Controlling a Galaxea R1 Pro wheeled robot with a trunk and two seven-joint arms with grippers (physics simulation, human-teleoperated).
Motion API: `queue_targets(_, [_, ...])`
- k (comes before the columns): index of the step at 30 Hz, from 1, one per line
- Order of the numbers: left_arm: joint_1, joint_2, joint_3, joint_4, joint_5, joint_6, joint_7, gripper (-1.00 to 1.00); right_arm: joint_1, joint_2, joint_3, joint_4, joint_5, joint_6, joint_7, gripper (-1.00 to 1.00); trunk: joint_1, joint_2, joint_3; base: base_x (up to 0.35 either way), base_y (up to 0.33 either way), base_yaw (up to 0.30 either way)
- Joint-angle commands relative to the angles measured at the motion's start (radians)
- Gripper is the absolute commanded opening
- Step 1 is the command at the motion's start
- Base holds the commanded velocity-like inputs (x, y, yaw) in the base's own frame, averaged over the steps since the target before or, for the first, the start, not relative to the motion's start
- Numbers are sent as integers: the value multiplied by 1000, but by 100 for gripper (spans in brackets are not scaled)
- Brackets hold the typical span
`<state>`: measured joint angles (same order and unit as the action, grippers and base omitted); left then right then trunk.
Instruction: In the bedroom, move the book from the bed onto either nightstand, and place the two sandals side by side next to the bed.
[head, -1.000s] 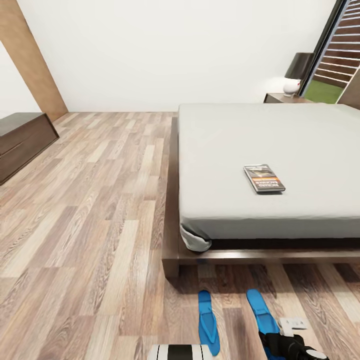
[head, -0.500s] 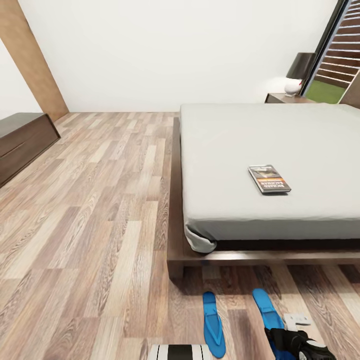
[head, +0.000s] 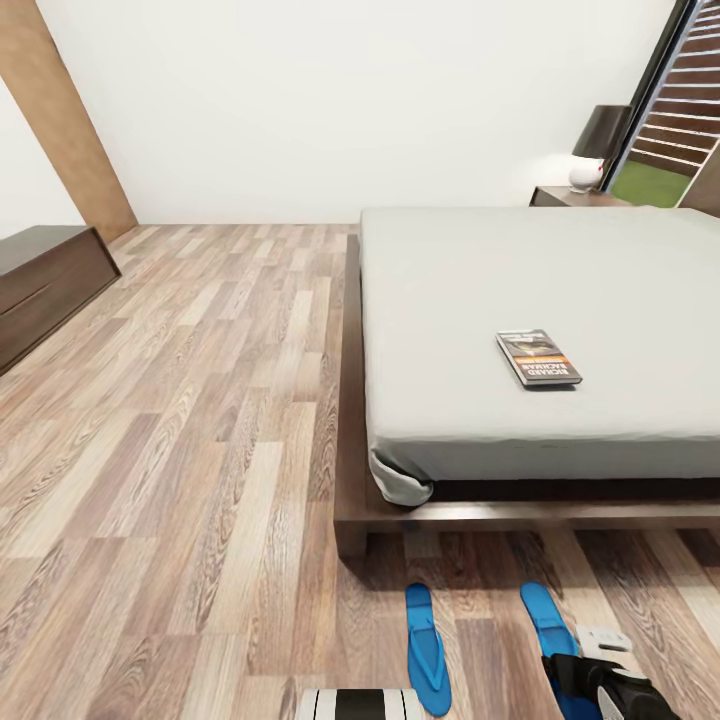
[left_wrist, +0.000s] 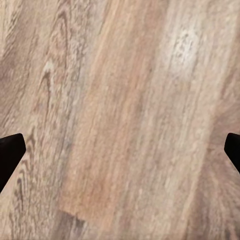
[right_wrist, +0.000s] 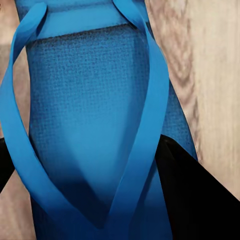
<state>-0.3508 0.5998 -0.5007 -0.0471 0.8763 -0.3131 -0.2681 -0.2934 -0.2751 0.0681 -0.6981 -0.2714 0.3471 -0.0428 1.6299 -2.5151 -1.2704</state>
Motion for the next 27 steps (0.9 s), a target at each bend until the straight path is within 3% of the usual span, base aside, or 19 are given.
queue_targets(1, [-1,1,-8,1,10,-2,-5,100,-3,0,6,2,-8,5,-7,-100,0,0,-1,0,0,0])
queue_targets(7, [-1,3,-7,1,10,10,-7,100,-58,30,51,48,13,12,-7,-100,0,0,-1,0,0,0])
queue_targets(14, [-1,3,-7,0,12,119,-8,100,-134,91,69,161,79,1,-8,-100,0,0,-1,0,0,0])
queue_targets(27, [-1,5,-7,1,13,153,-8,100,-157,111,71,186,109,-2,-8,-100,0,0,-1,0,0,0])
